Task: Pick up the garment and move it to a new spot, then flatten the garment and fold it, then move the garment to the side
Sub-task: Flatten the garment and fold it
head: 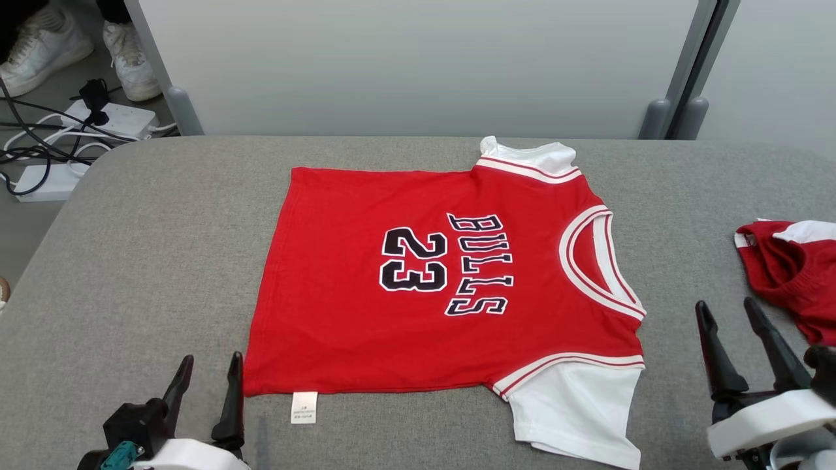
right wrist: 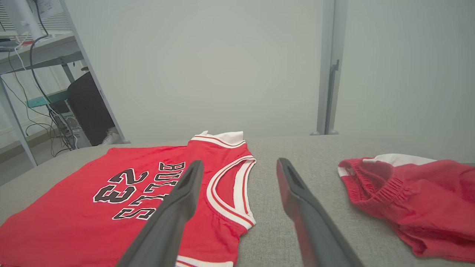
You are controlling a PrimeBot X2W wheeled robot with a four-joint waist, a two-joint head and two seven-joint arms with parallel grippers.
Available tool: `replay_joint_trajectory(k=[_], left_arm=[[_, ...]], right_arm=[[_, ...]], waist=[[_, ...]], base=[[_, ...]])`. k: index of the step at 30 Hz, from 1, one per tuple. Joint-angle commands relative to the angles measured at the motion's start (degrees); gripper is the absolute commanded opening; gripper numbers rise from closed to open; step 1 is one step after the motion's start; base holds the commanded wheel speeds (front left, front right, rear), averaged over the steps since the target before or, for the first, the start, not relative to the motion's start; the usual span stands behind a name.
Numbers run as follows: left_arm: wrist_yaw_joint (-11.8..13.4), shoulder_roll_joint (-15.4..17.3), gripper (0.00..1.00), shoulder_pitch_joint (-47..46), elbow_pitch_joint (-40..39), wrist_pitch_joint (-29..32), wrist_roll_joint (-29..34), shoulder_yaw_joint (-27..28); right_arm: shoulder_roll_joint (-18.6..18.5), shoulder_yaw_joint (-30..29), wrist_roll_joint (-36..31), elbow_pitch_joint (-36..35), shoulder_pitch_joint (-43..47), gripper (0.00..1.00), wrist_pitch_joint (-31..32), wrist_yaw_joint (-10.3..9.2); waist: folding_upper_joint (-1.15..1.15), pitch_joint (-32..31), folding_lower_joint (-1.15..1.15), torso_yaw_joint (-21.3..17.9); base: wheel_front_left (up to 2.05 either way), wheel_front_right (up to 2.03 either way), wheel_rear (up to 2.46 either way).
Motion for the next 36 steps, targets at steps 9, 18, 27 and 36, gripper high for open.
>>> replay_joint_trajectory(k=[9, 18, 27, 36], left_arm=[[0.28, -0.31, 1.00, 1.46, -0.94, -0.59, 3.53, 1.53], [0.43, -0.43, 1.00, 1.32, -1.18, -0.59, 3.83, 1.08], [0.52, -0.45, 1.00, 1.07, -0.77, -0.59, 3.31, -0.46], [0.41, -0.45, 1.00, 0.34, 0.18, -0.59, 2.73, -2.16]], right_arm=[[3.14, 0.79, -4.97, -0.72, 3.71, 1.00, -0.66, 0.24], [3.78, 0.86, -5.82, -0.05, 3.98, 1.00, -0.66, 0.24], [3.71, 2.81, -5.43, 1.56, 3.52, 1.00, -0.66, 0.24], [1.95, 12.27, 0.79, 8.71, 4.55, 1.00, -0.67, 0.24]], waist=[[0.00, -0.04, 0.00, -0.13], [0.00, 0.45, 0.00, -0.59], [0.00, 0.92, 0.00, -0.36], [0.00, 2.50, 0.00, -0.34]], base=[[0.00, 0.00, 0.00], [0.00, 0.00, 0.00], [0.00, 0.00, 0.00], [0.00, 0.00, 0.00]])
